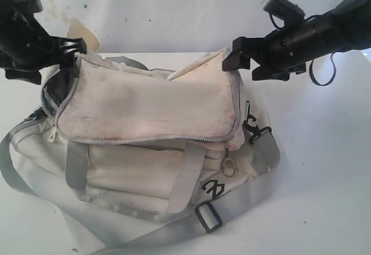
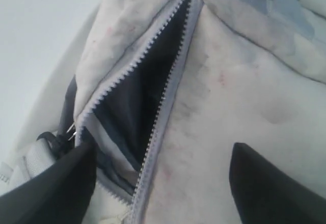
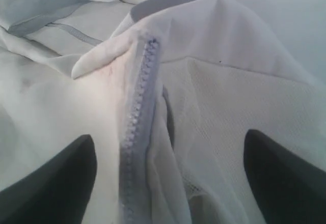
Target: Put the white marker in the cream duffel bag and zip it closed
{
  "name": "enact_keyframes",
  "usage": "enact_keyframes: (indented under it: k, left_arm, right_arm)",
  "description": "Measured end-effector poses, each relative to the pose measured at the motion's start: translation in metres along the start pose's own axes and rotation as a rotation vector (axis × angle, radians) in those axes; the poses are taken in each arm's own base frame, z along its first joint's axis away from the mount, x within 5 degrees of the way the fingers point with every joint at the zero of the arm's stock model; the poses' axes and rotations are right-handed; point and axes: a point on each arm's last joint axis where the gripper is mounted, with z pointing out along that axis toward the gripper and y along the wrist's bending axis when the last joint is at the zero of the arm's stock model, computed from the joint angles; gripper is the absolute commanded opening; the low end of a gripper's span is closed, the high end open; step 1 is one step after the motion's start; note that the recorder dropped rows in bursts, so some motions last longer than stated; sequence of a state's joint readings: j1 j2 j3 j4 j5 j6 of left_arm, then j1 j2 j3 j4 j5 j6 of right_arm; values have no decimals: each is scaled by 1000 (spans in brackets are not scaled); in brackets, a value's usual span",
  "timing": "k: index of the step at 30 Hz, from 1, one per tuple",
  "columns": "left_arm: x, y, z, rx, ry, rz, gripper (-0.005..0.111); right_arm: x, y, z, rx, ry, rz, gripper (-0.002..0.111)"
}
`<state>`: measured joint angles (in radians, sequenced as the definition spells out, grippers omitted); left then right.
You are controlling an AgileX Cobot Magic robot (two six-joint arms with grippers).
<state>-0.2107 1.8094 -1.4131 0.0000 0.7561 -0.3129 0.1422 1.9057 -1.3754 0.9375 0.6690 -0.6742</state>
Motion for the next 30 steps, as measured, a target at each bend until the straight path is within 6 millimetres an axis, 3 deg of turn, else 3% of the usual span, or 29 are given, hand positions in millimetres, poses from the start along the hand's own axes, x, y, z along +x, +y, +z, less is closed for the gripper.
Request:
enact_keyframes:
  k: [4,11,14,16,20,22,30]
  left_arm:
    - [7,9,37,-90,64,14,81]
    - [5,14,38,-144,32,-2,93]
    - [8,12,54,-120,55,-39,92]
    - [14,10,70,-100,97,-63,82]
    - [15,9,79,-76,96,-55,32]
    - [13,7,80,-60,72,-59,3]
    - [-7,-1,72,-4,-16,-64,2]
  right_arm:
    - [-3,-4,8,33,-33,-27,73]
    - [-8,-8,7,78,-88,-40,72]
    - [-8,-8,8,78,-87,-40,65]
    - [-5,-10,13,64,-59,-32,56]
    - [3,-14,23,44,-6,-20,4]
    - [5,-14,25,30,16,-17,1]
    - [7,-19,17,38,58,57,0]
